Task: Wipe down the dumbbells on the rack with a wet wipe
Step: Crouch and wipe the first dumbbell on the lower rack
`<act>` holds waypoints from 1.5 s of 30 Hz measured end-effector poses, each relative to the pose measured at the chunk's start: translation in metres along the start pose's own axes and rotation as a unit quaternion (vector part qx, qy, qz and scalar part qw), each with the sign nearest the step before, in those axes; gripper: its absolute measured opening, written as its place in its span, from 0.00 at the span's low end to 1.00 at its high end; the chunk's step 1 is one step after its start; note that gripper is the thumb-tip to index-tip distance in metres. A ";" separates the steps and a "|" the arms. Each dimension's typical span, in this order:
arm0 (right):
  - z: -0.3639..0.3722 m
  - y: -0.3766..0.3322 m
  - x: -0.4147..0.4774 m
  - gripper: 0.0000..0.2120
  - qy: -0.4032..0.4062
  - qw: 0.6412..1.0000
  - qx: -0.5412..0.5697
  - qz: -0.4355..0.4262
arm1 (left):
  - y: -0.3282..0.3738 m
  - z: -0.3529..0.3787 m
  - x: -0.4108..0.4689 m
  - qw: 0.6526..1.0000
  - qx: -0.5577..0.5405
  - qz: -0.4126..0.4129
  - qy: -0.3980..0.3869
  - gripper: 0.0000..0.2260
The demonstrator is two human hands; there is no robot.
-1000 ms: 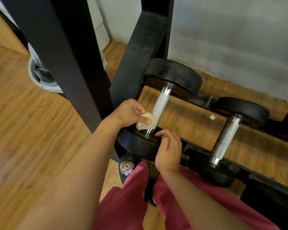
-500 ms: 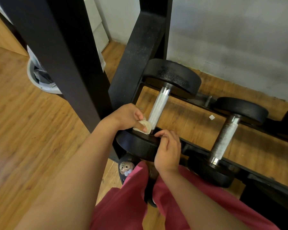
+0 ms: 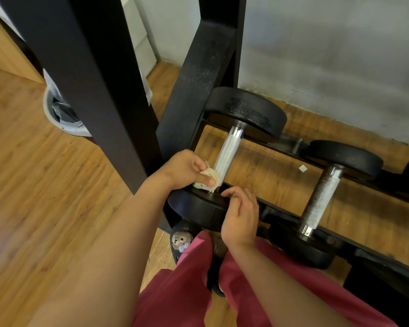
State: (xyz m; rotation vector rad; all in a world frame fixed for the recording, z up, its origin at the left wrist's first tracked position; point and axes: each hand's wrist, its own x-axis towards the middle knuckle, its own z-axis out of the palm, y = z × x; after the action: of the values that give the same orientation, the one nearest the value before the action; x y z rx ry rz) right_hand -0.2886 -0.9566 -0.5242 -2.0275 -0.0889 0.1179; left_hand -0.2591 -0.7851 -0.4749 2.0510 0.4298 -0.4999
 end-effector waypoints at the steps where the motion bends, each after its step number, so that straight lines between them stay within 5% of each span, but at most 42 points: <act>1: 0.000 0.000 0.000 0.19 -0.001 1.000 0.000 0.000 | 0.000 0.000 0.001 1.000 -0.009 0.000 0.010 0.07; 11: -0.001 0.000 -0.001 0.18 -0.001 1.000 -0.004 0.003 | 0.010 0.006 0.016 0.988 -0.091 -0.001 0.125 0.10; 20: 0.000 0.002 -0.001 0.17 -0.001 1.000 -0.003 0.001 | 0.054 0.031 0.045 0.931 -0.268 -0.020 0.245 0.14; 23: 0.000 0.002 0.000 0.20 -0.006 1.000 -0.006 0.002 | 0.055 0.030 0.039 0.944 -0.240 -0.028 0.227 0.08; 29: -0.003 -0.001 0.000 0.23 -0.022 0.999 -0.028 0.014 | 0.041 0.027 0.012 0.979 -0.101 -0.048 0.169 0.15; 35: -0.013 -0.007 0.003 0.22 -0.119 0.989 -0.068 0.060 | 0.028 0.029 -0.019 0.973 0.156 -0.070 0.153 0.12; 39: -0.028 -0.018 0.008 0.13 -0.192 0.972 -0.052 0.125 | 0.030 0.033 -0.040 0.969 0.161 -0.029 0.184 0.03; 45: -0.071 -0.035 -0.004 0.08 -0.181 0.973 0.039 0.136 | 0.053 0.055 -0.097 0.971 0.021 0.085 0.224 0.07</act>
State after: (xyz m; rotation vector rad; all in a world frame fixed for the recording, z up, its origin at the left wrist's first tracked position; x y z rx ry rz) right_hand -0.2837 -1.0051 -0.4616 -1.9107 -0.0348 0.6554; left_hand -0.3254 -0.8685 -0.4130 2.2158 0.5037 0.0659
